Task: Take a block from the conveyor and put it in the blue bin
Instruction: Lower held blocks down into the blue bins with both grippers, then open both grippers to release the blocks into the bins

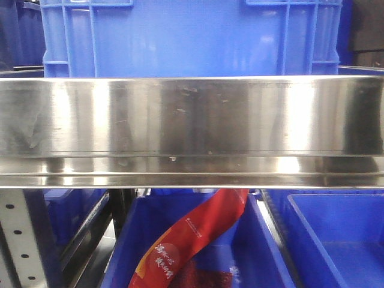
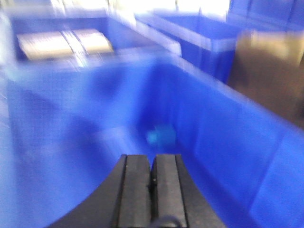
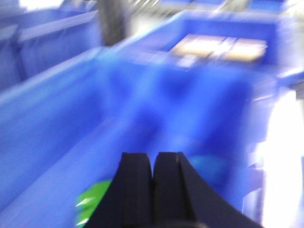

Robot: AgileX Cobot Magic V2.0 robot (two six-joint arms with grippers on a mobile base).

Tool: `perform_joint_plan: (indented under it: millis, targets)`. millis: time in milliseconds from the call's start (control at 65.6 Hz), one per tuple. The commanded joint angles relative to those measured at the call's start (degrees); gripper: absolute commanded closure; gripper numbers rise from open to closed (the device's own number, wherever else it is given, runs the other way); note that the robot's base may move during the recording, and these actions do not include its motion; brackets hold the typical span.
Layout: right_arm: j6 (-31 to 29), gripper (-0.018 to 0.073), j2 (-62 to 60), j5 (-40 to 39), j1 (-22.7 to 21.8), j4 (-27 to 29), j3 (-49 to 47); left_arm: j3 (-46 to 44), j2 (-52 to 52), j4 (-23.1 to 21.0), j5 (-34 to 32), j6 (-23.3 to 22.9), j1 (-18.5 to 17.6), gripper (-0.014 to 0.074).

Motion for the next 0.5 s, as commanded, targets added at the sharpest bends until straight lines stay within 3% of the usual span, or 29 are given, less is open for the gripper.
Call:
perform_joint_plan:
  millis: [0, 305, 488]
  targets:
    - [-0.27, 0.072, -4.57, -1.55, -2.33, 0.28, 3.78, 3.57, -4.05, -0.07, -1.88, -0.1, 0.93, 0.0707]
    - [-0.27, 0.072, -23.43, -11.69, -6.61, 0.28, 28.52, 28.65, -21.61, -2.27, -12.46, -0.1, 3.67, 0.0707]
    - [-0.27, 0.072, -35.81, -14.4, -8.24, 0.28, 43.25, 42.32, -33.21, -3.2, -13.97, -0.1, 9.25, 0.0707]
